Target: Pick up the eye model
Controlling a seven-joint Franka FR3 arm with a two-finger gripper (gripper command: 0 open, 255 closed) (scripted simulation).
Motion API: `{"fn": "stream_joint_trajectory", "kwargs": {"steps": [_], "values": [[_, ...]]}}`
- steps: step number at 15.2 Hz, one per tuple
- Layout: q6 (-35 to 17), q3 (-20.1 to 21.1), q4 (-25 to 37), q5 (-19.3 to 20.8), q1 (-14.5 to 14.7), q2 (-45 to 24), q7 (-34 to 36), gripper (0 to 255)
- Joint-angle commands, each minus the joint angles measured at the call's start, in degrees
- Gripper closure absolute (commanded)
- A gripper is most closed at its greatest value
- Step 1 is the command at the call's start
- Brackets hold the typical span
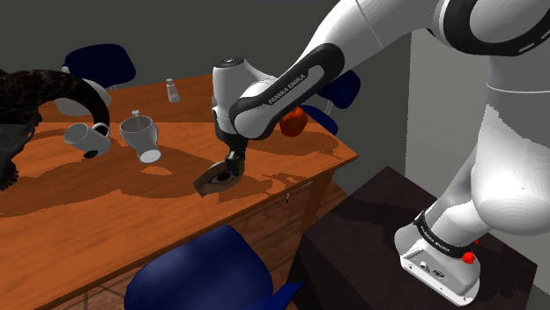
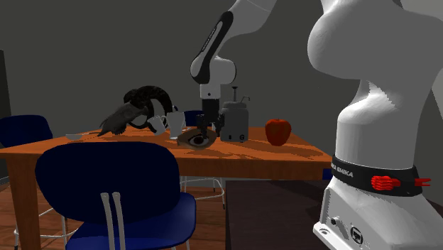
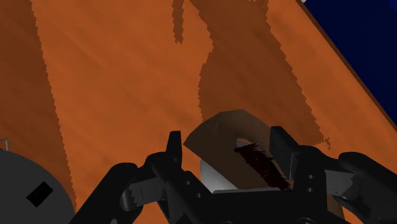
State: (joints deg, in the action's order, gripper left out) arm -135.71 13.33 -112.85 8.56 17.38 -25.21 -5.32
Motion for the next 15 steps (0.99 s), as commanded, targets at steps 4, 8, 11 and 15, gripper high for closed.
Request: {"fn": "stream_joint_trajectory", "kwargs": {"steps": [4, 8, 11, 15], "values": [[0.49, 0.13, 0.07, -0.19, -0.04, 0.42, -0.11, 255], [2.89, 0.54, 0.43, -0.93, -0.34, 2.50, -0.59, 255], [4.72, 0.81, 0.84, -1.46, -0.54, 3.97, -0.95, 255], [7.23, 1.12, 1.56, -2.14, -0.76, 5.83, -1.40, 255]]}}
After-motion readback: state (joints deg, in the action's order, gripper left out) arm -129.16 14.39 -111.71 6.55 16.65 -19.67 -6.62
